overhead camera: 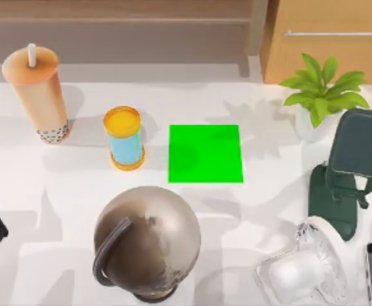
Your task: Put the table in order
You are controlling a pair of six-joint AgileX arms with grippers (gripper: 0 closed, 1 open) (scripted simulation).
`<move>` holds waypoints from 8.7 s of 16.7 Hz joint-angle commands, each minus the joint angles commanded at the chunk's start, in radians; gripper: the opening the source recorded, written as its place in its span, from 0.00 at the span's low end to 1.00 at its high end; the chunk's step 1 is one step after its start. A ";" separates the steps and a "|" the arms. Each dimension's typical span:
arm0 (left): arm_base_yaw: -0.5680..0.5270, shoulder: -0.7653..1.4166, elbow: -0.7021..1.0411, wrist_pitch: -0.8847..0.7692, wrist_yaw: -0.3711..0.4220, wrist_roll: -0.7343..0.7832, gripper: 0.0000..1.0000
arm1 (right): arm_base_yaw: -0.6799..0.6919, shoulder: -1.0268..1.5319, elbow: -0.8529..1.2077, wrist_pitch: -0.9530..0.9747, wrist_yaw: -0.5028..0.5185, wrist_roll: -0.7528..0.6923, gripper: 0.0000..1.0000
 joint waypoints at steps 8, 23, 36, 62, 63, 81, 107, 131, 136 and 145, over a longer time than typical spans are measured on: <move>0.000 0.000 0.000 0.000 0.000 0.000 1.00 | -0.002 -0.084 0.145 -0.234 0.003 -0.005 0.00; 0.000 0.000 0.000 0.000 0.000 0.000 1.00 | 0.057 -0.130 0.369 -0.457 -0.002 0.010 0.00; 0.000 0.000 0.000 0.000 0.000 0.000 1.00 | 0.613 0.437 1.369 -0.647 -0.009 0.183 0.00; 0.000 0.000 0.000 0.000 0.000 0.000 1.00 | 0.904 1.253 2.137 -0.994 -0.029 0.376 0.00; 0.000 0.000 0.000 0.000 0.000 0.000 1.00 | 0.903 1.260 2.149 -1.012 -0.041 0.379 0.00; 0.000 0.000 0.000 0.000 0.000 0.000 1.00 | 0.939 1.293 2.266 -0.965 0.014 0.349 0.45; 0.000 0.000 0.000 0.000 0.000 0.000 1.00 | 0.863 0.892 1.930 -0.829 0.021 0.289 1.00; 0.000 0.000 0.000 0.000 0.000 0.000 1.00 | 0.630 -0.373 -0.022 -0.347 0.003 0.181 1.00; 0.000 0.000 0.000 0.000 0.000 0.000 1.00 | 0.629 -0.369 -0.025 -0.348 0.004 0.180 1.00; 0.000 0.000 0.000 0.000 0.000 0.000 1.00 | 0.624 -0.343 -0.267 -0.089 0.002 0.176 1.00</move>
